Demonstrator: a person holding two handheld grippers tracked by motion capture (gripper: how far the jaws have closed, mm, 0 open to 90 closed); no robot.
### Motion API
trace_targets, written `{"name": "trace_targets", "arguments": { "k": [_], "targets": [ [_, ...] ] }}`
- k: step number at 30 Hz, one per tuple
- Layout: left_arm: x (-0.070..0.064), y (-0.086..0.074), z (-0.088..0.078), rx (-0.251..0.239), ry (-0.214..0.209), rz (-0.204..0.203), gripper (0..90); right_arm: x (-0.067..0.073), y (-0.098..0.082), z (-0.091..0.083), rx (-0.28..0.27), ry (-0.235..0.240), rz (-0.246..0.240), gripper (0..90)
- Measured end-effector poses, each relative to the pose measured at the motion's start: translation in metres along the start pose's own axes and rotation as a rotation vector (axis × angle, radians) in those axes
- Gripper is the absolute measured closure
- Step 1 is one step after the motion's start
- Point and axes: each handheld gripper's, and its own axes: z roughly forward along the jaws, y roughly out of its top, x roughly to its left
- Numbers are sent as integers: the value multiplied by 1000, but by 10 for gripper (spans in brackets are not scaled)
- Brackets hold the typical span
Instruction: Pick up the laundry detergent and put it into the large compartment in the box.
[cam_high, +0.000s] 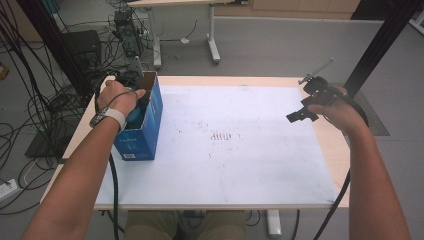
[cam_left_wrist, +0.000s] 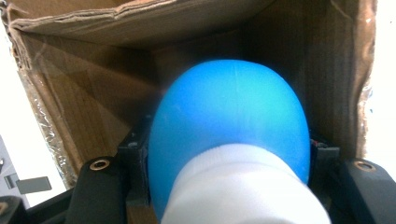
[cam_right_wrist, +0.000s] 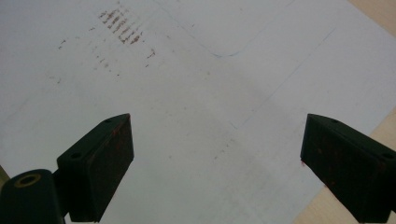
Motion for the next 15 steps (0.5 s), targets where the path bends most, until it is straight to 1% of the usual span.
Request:
{"name": "trace_targets", "arguments": {
  "k": [15],
  "targets": [
    [0,-1,0,-1,0,-1,370,0,0,-1,-1,0,-2,95]
  ]
}}
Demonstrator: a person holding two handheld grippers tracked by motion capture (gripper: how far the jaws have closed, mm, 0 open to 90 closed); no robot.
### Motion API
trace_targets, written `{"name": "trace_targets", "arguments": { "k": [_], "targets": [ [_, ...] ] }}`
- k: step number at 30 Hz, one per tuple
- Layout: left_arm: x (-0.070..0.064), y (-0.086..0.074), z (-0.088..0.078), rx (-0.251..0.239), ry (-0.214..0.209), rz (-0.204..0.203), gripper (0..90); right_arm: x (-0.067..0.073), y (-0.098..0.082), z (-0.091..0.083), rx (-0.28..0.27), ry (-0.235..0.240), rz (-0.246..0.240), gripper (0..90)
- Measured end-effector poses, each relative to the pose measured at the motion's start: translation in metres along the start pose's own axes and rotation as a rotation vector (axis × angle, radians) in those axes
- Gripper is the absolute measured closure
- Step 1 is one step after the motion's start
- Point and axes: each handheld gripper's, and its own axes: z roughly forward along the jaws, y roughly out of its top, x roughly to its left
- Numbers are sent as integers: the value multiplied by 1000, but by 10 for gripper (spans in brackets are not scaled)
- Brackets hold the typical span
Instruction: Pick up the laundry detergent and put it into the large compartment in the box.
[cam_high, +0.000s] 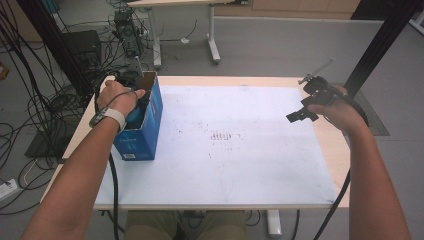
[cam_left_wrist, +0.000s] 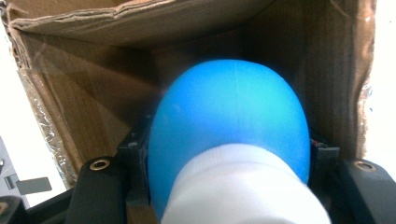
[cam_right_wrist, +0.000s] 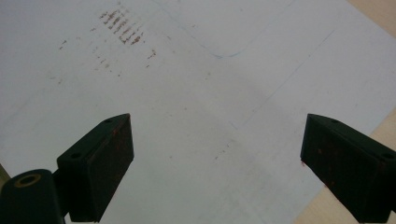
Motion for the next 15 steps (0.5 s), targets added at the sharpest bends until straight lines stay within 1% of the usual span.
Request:
{"name": "trace_targets", "arguments": {
  "k": [3,15],
  "targets": [
    [0,0,0,-3,0,5,370,0,0,-1,-1,-1,1,95],
    [2,-1,0,-6,-5,2,369,0,0,-1,2,-2,1,95]
  ]
}}
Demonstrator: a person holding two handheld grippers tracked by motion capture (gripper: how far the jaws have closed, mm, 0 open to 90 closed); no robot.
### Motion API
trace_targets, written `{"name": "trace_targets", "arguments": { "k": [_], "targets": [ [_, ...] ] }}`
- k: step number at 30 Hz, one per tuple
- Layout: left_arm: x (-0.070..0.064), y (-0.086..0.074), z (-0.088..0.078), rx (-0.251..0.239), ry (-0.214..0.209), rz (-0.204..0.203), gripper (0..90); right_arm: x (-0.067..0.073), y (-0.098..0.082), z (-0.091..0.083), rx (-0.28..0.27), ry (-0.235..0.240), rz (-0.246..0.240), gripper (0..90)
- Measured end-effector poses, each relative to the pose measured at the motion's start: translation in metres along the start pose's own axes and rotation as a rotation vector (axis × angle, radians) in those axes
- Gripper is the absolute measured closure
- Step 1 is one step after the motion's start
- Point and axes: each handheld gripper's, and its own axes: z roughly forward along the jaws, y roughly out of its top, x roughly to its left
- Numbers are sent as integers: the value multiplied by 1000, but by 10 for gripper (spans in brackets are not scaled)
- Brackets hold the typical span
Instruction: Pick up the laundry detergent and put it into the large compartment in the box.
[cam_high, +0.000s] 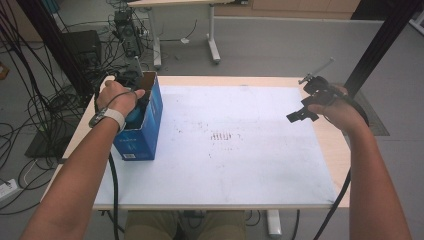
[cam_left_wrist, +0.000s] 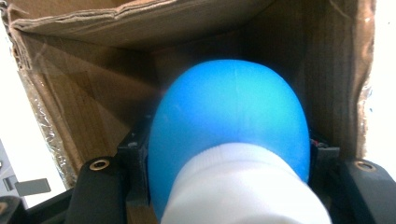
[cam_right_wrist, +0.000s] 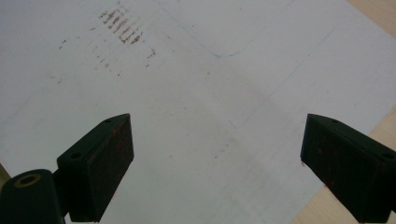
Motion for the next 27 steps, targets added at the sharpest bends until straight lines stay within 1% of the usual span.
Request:
{"name": "trace_targets", "arguments": {
  "k": [13,21,27],
  "targets": [
    [-1,0,0,-4,3,3,369,0,-1,1,3,1,3,95],
    [-1,-2,0,-14,6,1,365,0,-1,0,2,-1,2,95],
    [0,-3,-1,-19,8,-1,335,0,-1,1,4,2,2,95]
  ]
}}
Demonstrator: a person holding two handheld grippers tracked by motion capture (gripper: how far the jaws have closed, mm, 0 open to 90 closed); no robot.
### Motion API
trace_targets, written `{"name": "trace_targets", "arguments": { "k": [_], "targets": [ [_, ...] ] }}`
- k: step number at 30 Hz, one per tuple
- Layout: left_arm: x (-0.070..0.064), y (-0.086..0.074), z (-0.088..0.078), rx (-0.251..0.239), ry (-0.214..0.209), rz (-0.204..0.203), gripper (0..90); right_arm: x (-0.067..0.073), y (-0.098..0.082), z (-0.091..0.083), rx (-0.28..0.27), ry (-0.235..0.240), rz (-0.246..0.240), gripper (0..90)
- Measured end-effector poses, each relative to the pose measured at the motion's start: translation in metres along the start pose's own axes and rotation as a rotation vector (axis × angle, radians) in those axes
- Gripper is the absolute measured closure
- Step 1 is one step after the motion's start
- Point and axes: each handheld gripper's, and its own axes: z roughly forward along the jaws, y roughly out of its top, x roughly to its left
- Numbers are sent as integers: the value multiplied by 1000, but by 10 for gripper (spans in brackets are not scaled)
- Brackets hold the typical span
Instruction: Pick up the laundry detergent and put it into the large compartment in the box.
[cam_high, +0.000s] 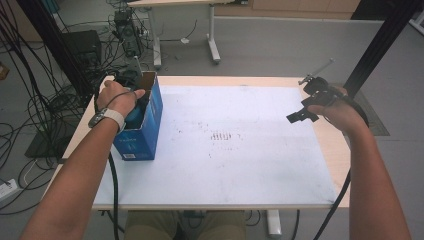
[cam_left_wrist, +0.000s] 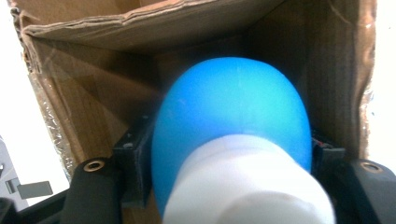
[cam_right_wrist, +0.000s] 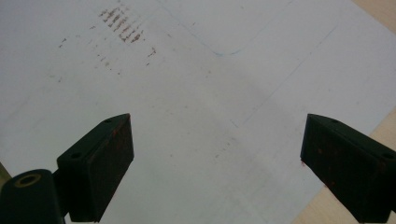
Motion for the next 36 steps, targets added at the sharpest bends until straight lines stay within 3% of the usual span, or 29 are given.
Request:
{"name": "trace_targets", "arguments": {
  "k": [28,36],
  "targets": [
    [1,-4,-5,-7,1,20,277,3,2,-3,-2,-3,-4,95],
    [1,-6,-10,-13,1,44,272,4,1,-4,-3,-5,-4,95]
  ]
}}
